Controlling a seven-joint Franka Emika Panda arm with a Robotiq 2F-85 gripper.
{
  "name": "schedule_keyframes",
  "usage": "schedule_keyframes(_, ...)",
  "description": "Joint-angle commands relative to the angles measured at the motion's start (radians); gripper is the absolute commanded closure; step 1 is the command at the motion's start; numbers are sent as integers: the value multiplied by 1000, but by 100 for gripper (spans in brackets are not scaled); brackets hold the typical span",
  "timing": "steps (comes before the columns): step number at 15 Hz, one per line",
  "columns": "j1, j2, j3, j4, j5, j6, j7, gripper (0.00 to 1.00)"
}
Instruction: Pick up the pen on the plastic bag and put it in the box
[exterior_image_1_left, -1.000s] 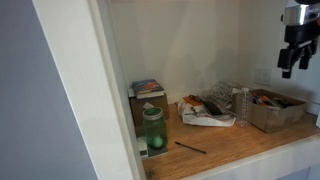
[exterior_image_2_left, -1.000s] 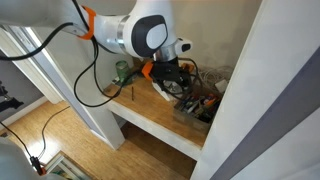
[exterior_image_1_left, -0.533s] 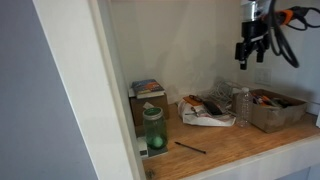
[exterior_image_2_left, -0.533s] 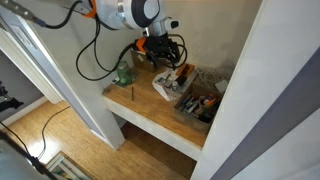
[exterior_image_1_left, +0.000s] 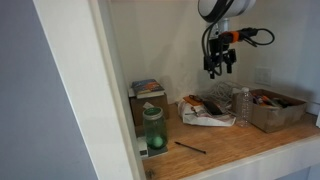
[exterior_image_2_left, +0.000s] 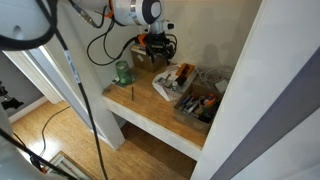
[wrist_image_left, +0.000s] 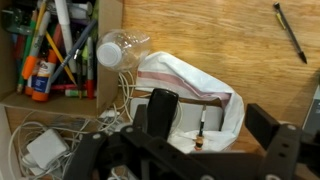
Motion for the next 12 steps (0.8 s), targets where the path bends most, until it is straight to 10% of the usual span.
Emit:
schedule_keyframes(1,14,155,12,156,57,-7,58,0)
schedule_keyframes(12,19,213,16,162,73,61,35,0)
